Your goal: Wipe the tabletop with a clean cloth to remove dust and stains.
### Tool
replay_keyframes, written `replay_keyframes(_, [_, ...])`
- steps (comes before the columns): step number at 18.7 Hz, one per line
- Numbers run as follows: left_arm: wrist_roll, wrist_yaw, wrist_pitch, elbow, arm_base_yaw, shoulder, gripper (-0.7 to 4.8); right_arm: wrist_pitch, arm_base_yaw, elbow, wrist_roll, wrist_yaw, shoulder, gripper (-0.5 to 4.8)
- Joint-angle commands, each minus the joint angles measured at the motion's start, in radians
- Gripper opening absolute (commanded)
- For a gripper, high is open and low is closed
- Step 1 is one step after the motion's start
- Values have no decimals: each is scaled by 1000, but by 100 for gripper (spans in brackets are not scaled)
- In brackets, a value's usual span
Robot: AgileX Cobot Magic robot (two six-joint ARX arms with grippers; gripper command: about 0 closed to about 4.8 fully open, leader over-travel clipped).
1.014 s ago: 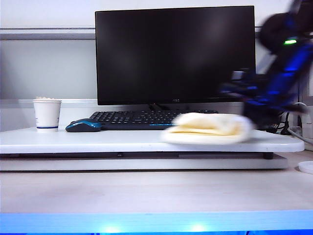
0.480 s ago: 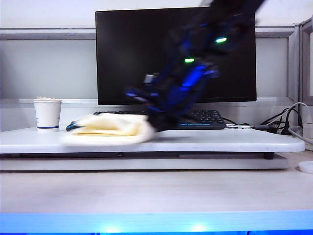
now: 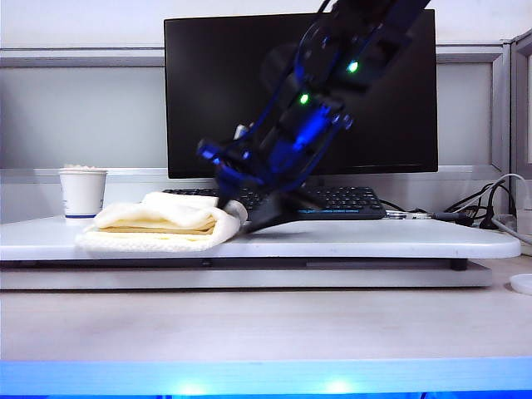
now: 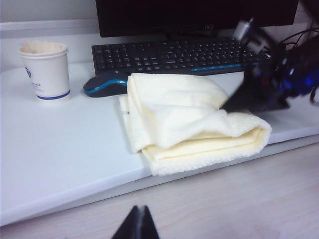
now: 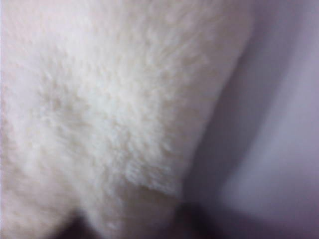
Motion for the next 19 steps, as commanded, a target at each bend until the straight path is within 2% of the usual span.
replay_keyframes(1, [0,1,13,1,1,0,-4,-17,0,-2,-10,6,-47,409])
replay_keyframes(5, [1,1,13,1,1,0,-3,-11,-19,-1,-90,33,-171,409])
replay_keyframes(6, [1,1,13,0,1,0,-2,-12,-49,-1,-119,41,-225,408])
replay_keyframes(8, [1,1,13,0,1,0,-1,-27,-91,-2,-182,67,-298,375])
replay_keyframes(10, [1,1,13,0,1,0,1,-54,-128,-3,-239,85,-359,364])
replay_keyframes(13, [5,-4,13,0,1,0,84,-93,-198,-6,-280,82,-433,364])
replay_keyframes(16, [5,-42,13,0,1,0,90,-93,-257,-44,-293,81,-497,364])
replay_keyframes(19, [5,-67,13,0,2,0,90,-33,-347,-190,-291,81,-638,355])
